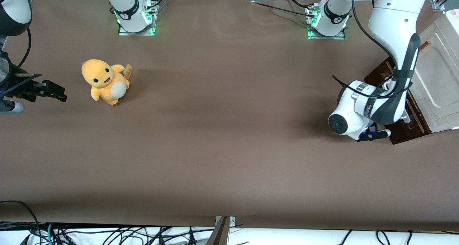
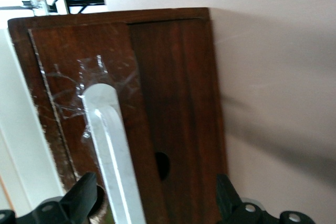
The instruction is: Open lower drawer with left arm only
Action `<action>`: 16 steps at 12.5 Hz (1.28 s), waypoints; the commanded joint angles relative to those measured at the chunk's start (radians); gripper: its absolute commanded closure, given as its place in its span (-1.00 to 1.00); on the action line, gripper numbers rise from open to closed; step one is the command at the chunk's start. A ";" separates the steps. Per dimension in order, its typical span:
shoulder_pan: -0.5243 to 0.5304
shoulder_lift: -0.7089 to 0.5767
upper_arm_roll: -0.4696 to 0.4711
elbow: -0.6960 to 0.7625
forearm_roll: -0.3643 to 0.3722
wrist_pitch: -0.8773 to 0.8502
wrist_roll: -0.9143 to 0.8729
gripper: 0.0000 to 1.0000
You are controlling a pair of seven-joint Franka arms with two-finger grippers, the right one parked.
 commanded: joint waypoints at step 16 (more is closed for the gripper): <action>-0.005 0.038 -0.011 0.053 0.080 -0.106 0.065 0.73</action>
